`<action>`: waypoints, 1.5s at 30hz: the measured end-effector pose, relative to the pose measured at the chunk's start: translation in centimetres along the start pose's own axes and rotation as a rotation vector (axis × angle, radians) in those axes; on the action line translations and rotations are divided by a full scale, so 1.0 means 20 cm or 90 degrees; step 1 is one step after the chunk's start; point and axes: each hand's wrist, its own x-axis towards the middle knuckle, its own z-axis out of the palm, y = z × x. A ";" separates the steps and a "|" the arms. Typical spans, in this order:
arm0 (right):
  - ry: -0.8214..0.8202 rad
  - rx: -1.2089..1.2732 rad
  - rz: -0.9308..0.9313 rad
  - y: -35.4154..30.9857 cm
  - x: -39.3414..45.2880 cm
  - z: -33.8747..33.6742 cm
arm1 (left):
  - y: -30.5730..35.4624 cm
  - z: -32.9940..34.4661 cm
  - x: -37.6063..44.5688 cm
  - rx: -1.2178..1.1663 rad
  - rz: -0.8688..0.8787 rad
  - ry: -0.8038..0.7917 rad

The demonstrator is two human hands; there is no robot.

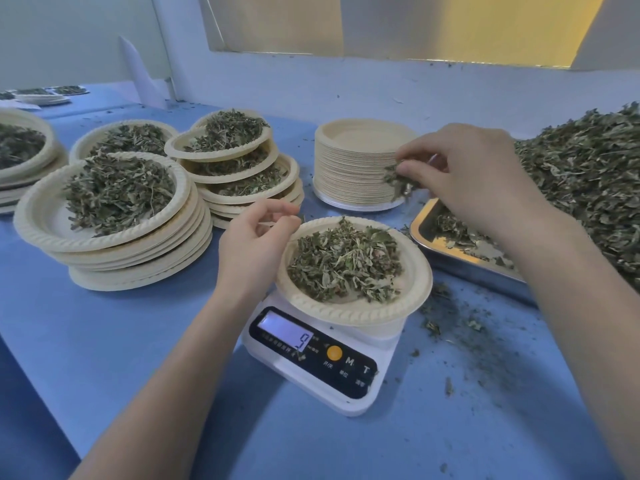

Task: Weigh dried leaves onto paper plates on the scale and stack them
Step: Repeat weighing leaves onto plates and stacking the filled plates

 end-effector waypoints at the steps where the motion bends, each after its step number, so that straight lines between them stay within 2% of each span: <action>1: -0.018 -0.089 0.023 0.04 0.01 0.00 | 0.00 0.00 0.00 0.002 0.000 -0.001; 3: -0.101 -0.252 0.097 0.10 0.01 0.00 | 0.00 0.00 0.00 0.003 0.000 -0.002; 5: -0.213 -0.319 0.132 0.10 -0.01 0.01 | -0.01 0.01 0.00 0.004 0.003 -0.003; 7: -0.268 -0.245 0.111 0.09 -0.02 0.02 | -0.01 0.01 0.00 0.008 0.008 -0.005; 11: -0.247 0.026 -0.004 -0.05 -0.03 0.04 | -0.01 0.00 0.00 0.013 0.011 -0.005; 13: -0.270 0.103 -0.051 -0.12 -0.05 0.06 | 0.00 0.00 0.00 0.015 0.006 -0.006; 17: -0.326 0.128 -0.111 -0.19 -0.08 0.09 | 0.01 0.00 0.00 0.025 0.001 -0.005; 22: -0.385 0.042 -0.140 -0.19 -0.09 0.11 | 0.01 -0.01 0.00 0.027 -0.002 -0.003; 37: -0.312 0.088 -0.130 -0.19 -0.08 0.11 | 0.00 -0.01 0.01 0.017 0.007 -0.003; 41: -0.378 -0.058 -0.135 -0.22 -0.11 0.17 | 0.00 -0.01 0.01 0.017 0.004 -0.003; 45: -0.302 -0.066 -0.179 -0.24 -0.11 0.21 | -0.02 -0.01 0.02 0.013 0.003 -0.001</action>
